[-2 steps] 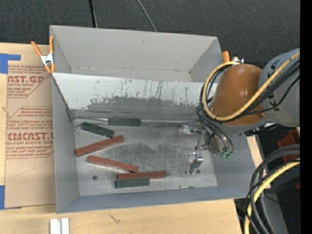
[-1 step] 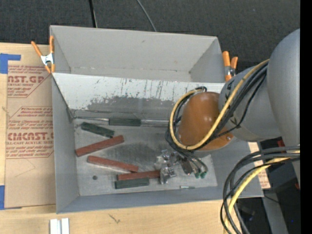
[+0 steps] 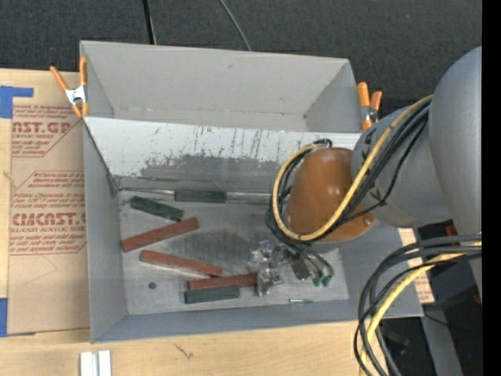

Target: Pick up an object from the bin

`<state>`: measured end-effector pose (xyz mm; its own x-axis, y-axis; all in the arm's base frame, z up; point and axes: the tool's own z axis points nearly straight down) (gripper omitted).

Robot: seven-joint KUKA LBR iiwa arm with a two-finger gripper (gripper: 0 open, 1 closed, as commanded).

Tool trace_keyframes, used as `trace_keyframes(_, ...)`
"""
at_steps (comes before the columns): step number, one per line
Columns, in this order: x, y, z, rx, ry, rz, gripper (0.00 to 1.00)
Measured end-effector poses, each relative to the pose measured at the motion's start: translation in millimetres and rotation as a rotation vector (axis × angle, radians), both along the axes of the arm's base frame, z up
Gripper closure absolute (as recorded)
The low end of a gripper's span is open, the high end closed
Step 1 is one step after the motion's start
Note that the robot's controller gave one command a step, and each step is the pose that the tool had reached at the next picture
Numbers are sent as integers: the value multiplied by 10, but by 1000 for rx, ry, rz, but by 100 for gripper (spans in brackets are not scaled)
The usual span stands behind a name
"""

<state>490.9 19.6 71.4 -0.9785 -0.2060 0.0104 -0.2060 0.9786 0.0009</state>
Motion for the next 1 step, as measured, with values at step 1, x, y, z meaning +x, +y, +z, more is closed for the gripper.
trace_keyframes(1,-48,-92,1216,2,-12,90,100)
